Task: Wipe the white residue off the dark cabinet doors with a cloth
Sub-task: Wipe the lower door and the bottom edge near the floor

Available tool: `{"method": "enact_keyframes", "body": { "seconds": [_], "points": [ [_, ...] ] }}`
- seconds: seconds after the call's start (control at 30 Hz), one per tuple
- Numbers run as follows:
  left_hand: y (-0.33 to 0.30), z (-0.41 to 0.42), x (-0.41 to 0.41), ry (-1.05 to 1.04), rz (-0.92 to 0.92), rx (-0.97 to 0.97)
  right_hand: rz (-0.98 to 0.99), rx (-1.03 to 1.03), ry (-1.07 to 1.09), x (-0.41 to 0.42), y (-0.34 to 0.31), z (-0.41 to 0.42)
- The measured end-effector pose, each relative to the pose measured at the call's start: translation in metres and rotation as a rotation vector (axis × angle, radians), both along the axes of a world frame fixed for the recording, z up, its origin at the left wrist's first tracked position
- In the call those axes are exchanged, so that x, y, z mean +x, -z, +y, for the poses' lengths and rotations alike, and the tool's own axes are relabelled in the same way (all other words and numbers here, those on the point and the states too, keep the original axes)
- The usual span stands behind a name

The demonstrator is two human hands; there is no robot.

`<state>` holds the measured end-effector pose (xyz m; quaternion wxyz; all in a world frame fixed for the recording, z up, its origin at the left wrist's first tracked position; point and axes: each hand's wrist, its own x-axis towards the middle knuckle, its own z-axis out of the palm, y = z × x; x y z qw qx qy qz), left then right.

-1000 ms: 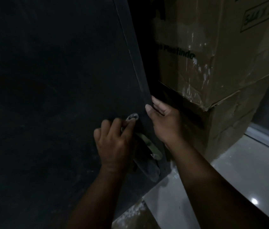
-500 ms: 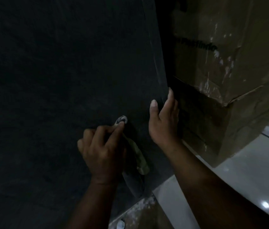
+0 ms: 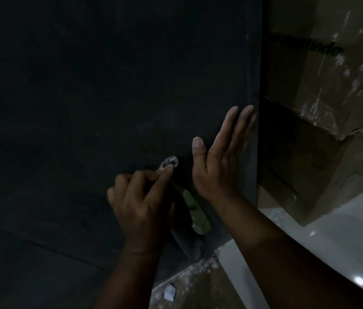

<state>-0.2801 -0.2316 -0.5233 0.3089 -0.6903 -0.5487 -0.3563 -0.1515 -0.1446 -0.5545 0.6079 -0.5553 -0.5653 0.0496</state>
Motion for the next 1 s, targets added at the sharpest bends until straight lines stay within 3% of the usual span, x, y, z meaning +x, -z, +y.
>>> {"method": "enact_keyframes", "body": {
  "seconds": [0.2,0.3,0.6,0.8,1.0],
  "points": [
    [-0.041,0.006,-0.010,-0.022,-0.070,0.175,-0.136,0.136,0.031,0.020,-0.023,0.019],
    [-0.059,0.014,-0.011,-0.042,-0.094,0.263,-0.114,0.207,0.063,0.015,-0.037,0.026],
    [-0.010,-0.002,-0.021,-0.027,-0.040,0.075,-0.071,0.215,0.084,-0.006,-0.029,0.022],
    [-0.031,0.010,-0.001,-0.020,-0.132,0.129,-0.087,0.195,0.048,-0.002,-0.028,0.020],
    [-0.032,0.016,0.013,-0.026,-0.094,0.136,-0.123,0.142,0.027,0.002,-0.030,0.015]
  ]
}}
